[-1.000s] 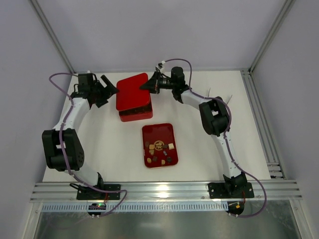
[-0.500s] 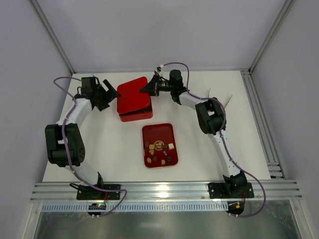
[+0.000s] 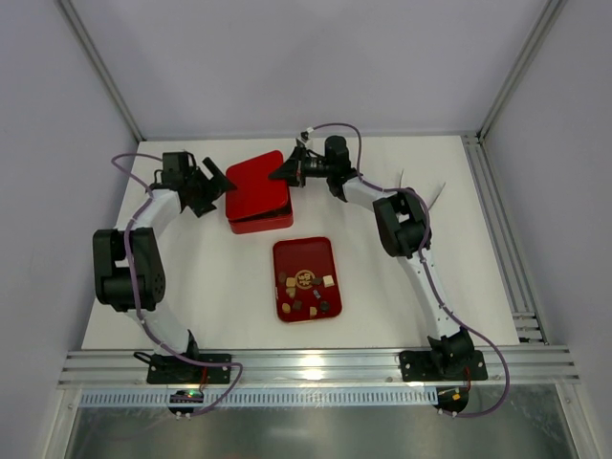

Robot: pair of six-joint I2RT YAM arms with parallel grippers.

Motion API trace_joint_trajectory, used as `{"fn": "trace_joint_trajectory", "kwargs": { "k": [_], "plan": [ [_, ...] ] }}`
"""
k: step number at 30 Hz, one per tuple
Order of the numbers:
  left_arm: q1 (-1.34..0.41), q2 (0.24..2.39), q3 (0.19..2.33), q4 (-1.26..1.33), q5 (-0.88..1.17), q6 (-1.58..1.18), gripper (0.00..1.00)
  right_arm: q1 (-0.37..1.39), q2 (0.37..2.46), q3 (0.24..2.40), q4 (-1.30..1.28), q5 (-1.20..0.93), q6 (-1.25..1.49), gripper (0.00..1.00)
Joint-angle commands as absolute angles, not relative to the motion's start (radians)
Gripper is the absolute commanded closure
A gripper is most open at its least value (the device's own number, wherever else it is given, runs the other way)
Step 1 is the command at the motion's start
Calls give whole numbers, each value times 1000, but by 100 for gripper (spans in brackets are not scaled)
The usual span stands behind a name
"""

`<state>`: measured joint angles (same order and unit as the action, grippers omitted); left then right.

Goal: Pack the chocolate

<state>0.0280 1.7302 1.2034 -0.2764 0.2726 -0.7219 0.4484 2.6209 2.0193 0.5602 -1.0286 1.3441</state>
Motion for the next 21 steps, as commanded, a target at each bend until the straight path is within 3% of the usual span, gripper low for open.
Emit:
{"fn": "trace_joint_trajectory", "kwargs": {
  "k": [1,21],
  "plan": [
    [20,1746,1203,-222,293,-730,11,442,2632,2052,603,-1051,1351,96],
    [9,1775,1215,-206,314,-729,14,437,2651,2003,698,-1071,1419,93]
  ]
}}
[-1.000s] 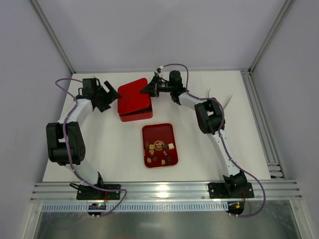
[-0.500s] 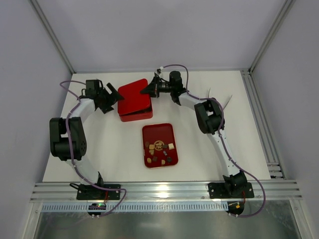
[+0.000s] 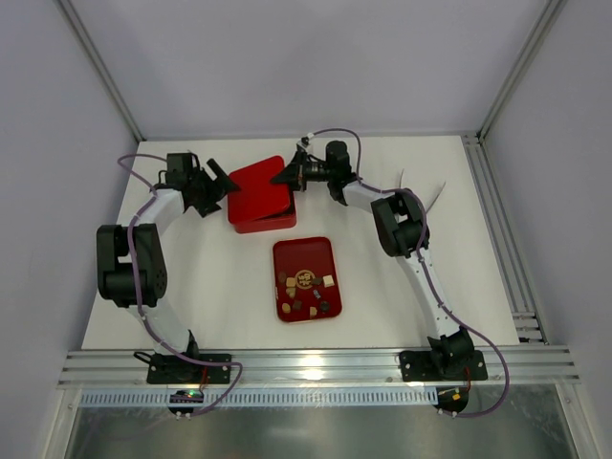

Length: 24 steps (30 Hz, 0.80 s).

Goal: Pack the chocolate

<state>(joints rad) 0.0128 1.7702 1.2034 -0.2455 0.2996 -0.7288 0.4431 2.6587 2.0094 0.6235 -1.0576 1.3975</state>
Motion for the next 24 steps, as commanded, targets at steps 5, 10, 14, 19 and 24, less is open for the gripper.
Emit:
{"fn": "trace_joint_trajectory", "kwargs": {
  "k": [5,10,14,19,24],
  "plan": [
    [-20,1779,1223,-210,314,-729,16,434,2646,1984,730,-1065,1442,86],
    [-40,1799,1252,-218,305,-729,16,423,2635,1948,791,-1058,1479,84],
    [-49,1813,1266,-225,302,-729,17,414,2626,1915,805,-1055,1482,81],
    [-54,1819,1276,-230,301,-729,17,407,2609,1890,825,-1054,1486,75],
    [-61,1827,1293,-235,299,-727,17,396,2594,1852,854,-1052,1500,71]
  ]
}}
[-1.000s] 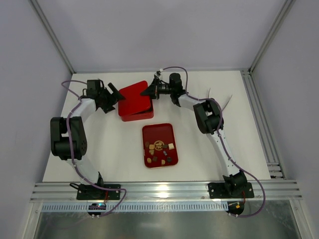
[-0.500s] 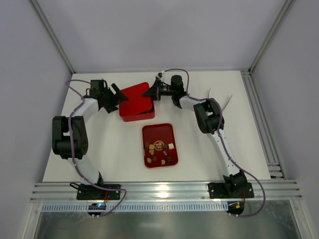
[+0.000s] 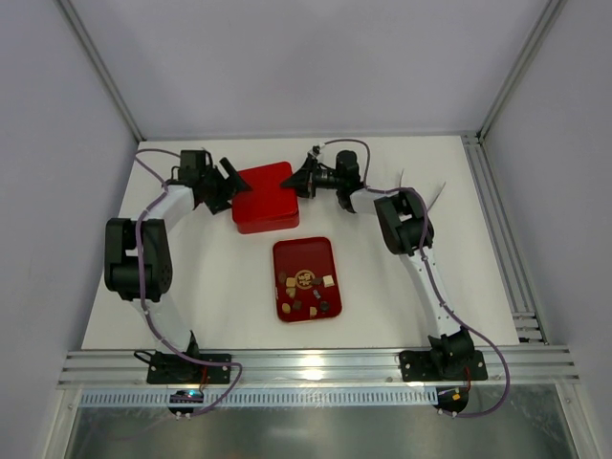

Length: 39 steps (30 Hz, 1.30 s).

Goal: Pack the chocolate

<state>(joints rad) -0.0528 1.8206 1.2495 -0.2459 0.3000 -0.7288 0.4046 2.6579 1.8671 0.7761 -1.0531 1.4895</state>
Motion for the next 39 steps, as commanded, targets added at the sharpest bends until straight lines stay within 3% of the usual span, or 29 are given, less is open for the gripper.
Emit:
{"fn": "trace_joint_trajectory", "kwargs": {
  "k": [1,39],
  "plan": [
    [-61,1830,1296,-236,299,-727,17,394,2589,1845,859,-1051,1496,70],
    [-94,1852,1342,-285,285,-703,18,316,2424,1626,598,-1022,1195,62]
  ]
}}
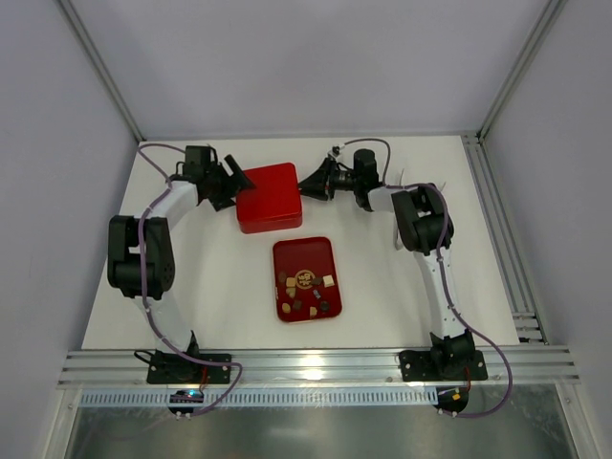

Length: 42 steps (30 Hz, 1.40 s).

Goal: Pack the chocolate

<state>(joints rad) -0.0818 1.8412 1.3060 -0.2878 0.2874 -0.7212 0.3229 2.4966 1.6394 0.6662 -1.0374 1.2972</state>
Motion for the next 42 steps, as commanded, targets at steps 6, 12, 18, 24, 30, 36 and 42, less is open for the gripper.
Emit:
{"fn": "trace_joint_trajectory", "kwargs": {
  "k": [6,12,18,24,30,36,42],
  "plan": [
    [-98,1858,1345,-293,281,-701,18,313,2392,1618,454,-1002,1062,59],
    [-104,1859,1351,-305,270,-698,18,313,2367,1605,344,-971,962,56],
    [-110,1871,1370,-347,233,-693,19,314,2321,1569,281,-933,885,48],
    [-114,1882,1374,-403,172,-687,21,318,2287,1572,210,-908,819,40],
    [-114,1881,1353,-417,152,-686,22,333,2272,1585,140,-888,761,38],
    [-114,1882,1333,-425,144,-690,25,341,2252,1571,137,-865,753,37],
    [-115,1885,1305,-431,114,-692,27,341,2224,1554,138,-844,755,34]
  ]
}}
